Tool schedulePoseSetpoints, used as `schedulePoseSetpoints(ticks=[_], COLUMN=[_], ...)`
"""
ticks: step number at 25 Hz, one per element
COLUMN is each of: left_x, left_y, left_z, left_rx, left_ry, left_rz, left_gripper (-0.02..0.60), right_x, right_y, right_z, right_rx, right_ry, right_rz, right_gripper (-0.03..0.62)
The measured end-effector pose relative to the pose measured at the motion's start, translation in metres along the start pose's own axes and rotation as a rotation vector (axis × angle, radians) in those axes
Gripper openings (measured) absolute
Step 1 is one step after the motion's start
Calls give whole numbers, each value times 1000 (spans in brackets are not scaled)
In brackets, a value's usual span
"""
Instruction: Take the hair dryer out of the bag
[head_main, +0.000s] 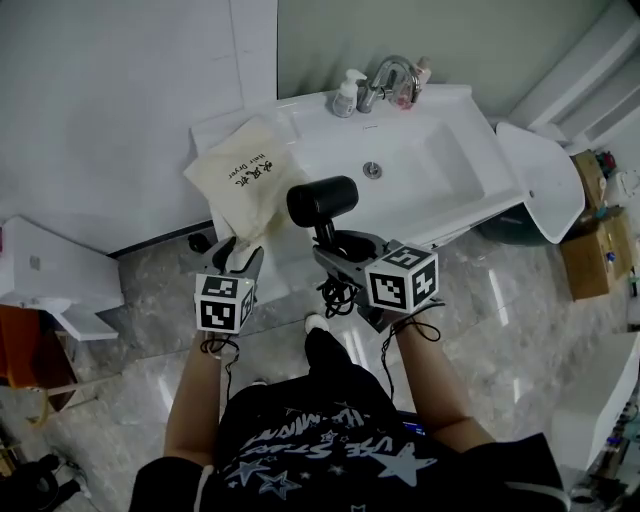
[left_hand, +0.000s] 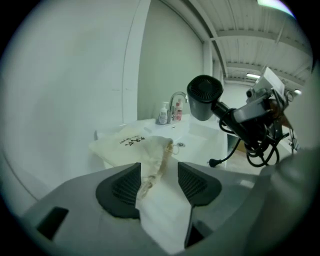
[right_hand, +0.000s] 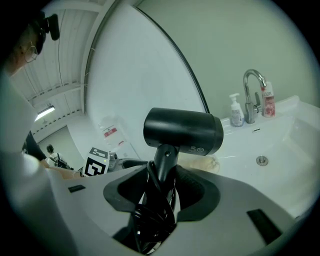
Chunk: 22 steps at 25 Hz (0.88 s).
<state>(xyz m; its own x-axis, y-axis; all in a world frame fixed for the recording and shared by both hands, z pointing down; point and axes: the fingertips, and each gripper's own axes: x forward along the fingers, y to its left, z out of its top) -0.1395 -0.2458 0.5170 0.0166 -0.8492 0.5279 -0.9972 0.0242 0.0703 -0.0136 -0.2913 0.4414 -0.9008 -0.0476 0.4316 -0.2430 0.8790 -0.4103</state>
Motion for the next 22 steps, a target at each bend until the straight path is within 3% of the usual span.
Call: schedulePoseSetpoints(ticks=[2,12,22], left_x=[-16,-102,-176], left_y=[-9,-40,-46], left_z=[6,6,-57], left_rx=[26,124,114], left_ry=[-55,-208,-185], left_rz=[-36,-161,-245], left_gripper=[259,261,235], right_x=[-8,-44,-68], right_y=[13,78,150], right_z=[-1,-32,-104], right_rx=[14,112,182], right_ry=[-47,-232,-287], right_rz=[-34,-157,-313], right_gripper=[176,178,178])
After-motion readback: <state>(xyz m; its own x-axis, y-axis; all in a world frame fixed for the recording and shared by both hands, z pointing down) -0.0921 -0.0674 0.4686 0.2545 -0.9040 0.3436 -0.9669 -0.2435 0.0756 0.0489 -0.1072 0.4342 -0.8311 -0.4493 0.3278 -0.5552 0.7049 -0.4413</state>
